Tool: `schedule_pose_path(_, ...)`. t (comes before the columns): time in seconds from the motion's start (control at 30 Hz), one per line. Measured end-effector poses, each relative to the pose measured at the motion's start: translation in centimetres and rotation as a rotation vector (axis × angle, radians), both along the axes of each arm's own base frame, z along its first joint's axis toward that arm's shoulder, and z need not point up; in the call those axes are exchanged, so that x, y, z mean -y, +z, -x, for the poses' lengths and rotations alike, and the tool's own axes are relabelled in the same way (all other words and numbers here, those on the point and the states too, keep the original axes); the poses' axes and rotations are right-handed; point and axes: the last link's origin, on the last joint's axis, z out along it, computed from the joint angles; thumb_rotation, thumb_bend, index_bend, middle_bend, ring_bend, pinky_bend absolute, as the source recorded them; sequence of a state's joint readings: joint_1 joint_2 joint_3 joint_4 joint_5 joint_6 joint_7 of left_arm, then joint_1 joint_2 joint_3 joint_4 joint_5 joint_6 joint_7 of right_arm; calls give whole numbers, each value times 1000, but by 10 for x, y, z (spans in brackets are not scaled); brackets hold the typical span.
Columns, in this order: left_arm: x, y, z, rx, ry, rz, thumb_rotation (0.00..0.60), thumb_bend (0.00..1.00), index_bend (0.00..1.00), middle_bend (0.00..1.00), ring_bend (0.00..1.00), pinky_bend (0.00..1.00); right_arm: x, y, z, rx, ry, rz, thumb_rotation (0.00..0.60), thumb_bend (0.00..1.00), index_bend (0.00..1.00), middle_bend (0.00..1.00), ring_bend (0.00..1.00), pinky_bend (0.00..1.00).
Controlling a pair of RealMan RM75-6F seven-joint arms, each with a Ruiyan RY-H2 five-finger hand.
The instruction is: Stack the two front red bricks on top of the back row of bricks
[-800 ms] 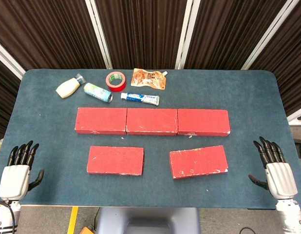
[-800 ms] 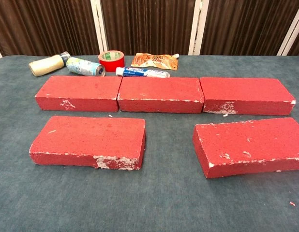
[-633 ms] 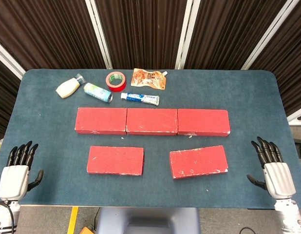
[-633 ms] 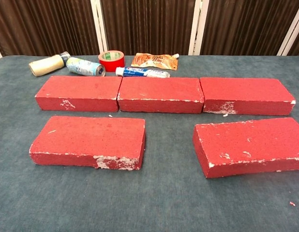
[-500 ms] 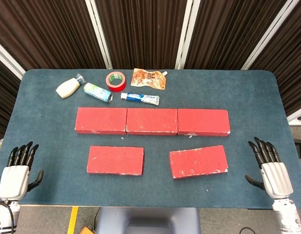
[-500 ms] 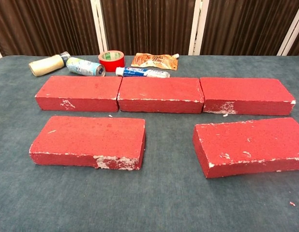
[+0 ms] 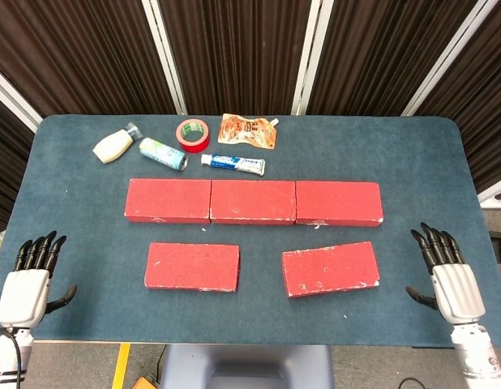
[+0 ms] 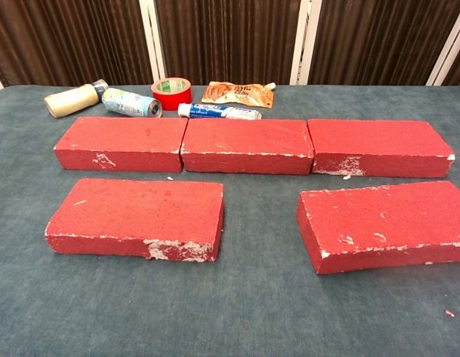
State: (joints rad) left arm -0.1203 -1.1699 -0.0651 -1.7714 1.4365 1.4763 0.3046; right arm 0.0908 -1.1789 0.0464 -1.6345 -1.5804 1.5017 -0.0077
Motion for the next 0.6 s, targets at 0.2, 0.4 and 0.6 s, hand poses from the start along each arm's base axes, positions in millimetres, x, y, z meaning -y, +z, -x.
schedule_pose_path(0.2,-1,-2,-7,-29,12,76,600,209,0,0,0,8,3,-2,0,-5,2,-8,600,0,0,36,8,0)
schedule_pose_path(0.4,-5,4,-27,-90,-8,121,600,191,0,0,0,5,5,-3,1,-5,-2,-12,600,0,0,36,8,0)
schedule_pose_path(0.6,-16,0,-51,-71,-13,183,600,196,0,0,0,0,10,-5,1,-10,3,-25,600,0,0,36,8,0)
